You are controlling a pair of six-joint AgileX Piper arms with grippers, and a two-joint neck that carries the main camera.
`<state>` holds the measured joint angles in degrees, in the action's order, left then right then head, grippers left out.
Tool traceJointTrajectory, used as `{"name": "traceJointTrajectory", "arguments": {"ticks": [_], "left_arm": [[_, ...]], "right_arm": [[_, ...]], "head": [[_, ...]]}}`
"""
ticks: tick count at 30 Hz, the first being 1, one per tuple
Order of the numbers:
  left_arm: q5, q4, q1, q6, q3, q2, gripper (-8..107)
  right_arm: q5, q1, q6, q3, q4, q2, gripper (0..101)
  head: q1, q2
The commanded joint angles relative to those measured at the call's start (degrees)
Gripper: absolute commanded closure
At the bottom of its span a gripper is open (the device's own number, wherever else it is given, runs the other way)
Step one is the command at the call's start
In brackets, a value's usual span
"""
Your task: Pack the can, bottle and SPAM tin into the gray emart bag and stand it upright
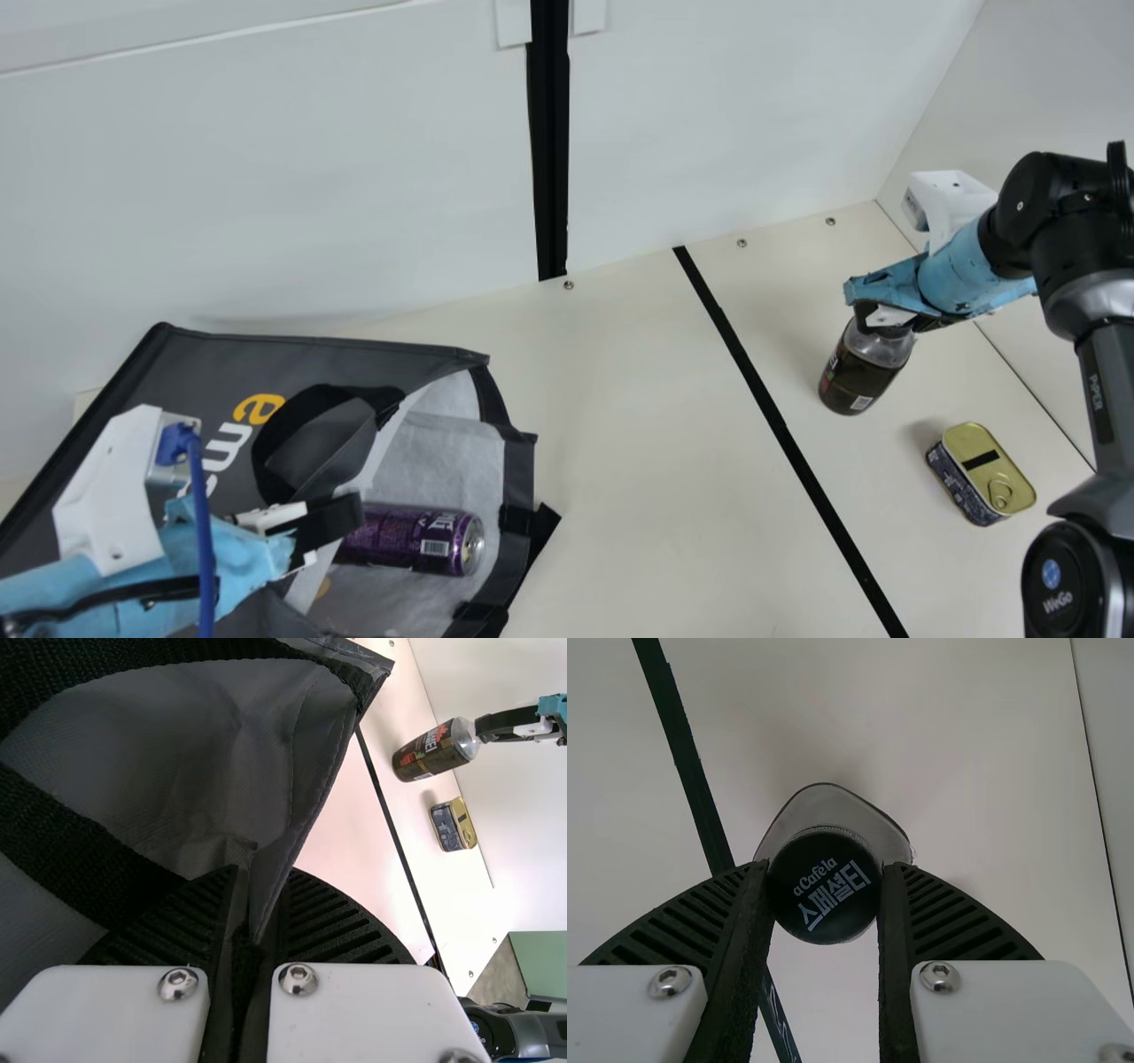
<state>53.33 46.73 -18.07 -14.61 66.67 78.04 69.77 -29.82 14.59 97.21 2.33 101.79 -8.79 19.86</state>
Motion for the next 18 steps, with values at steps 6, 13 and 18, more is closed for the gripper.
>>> {"name": "traceJointTrajectory", "arguments": {"ticks": [6, 13, 18], "left_arm": [[0.00, 0.00, 0.00, 0.00, 0.00, 0.00, 107], [0.00, 0.00, 0.00, 0.00, 0.00, 0.00, 107], [0.00, 0.00, 0.00, 0.00, 0.00, 0.00, 107]], "right_arm": [[0.13, -0.10, 0.35, 0.09, 1.11, -0.09, 101], [0.13, -0.24, 1.66, 0.87, 2.40, -0.79, 101], [0.13, 0.06, 2.94, 1.24, 3.18, -1.65, 101]], "head": [[-1.21, 0.14], [-1.21, 0.14], [-1.21, 0.14]]}}
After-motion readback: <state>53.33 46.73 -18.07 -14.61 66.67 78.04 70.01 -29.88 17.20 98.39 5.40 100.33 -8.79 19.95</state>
